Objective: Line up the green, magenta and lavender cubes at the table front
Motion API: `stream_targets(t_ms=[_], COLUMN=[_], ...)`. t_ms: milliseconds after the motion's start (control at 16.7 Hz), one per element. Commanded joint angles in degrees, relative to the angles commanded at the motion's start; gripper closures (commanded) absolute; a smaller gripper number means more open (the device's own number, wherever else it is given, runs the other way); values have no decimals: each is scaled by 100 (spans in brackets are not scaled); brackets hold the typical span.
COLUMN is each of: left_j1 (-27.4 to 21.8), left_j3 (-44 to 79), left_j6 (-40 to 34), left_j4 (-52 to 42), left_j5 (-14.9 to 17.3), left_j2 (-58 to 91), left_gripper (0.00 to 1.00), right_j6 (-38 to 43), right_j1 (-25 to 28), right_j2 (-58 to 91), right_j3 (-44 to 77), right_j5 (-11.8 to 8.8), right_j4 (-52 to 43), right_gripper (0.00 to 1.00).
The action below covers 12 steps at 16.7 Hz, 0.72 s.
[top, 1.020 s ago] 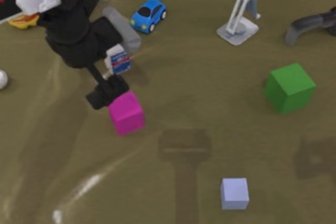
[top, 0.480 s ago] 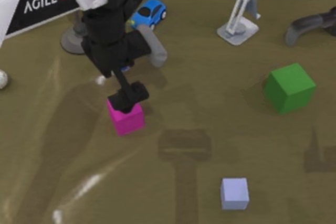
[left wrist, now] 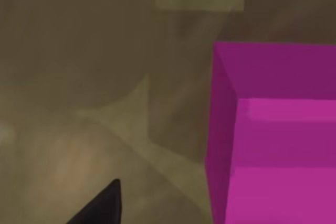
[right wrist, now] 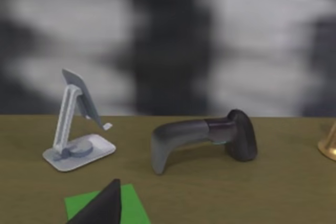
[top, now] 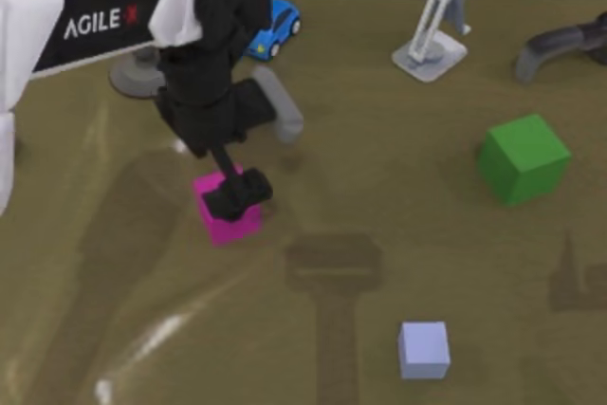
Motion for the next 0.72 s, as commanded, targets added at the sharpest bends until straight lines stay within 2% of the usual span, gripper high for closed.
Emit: stream_targets(t_ms=[240,540,720], left_j1=[-2,-4,-4], left_j3=[-534,-615,-615], left_j6=[3,6,6], left_j4=[907,1023,1023], left_j5=[3,4,4], left_j2=[343,412,412], left_gripper=[0,0,23], right_j6=[0,0,0], right_j1=[0,0,0], right_j2=[0,0,0], right_j3=[0,0,0], right_j5=[0,0,0], right_j4=[0,0,0], right_gripper=[0,0,0])
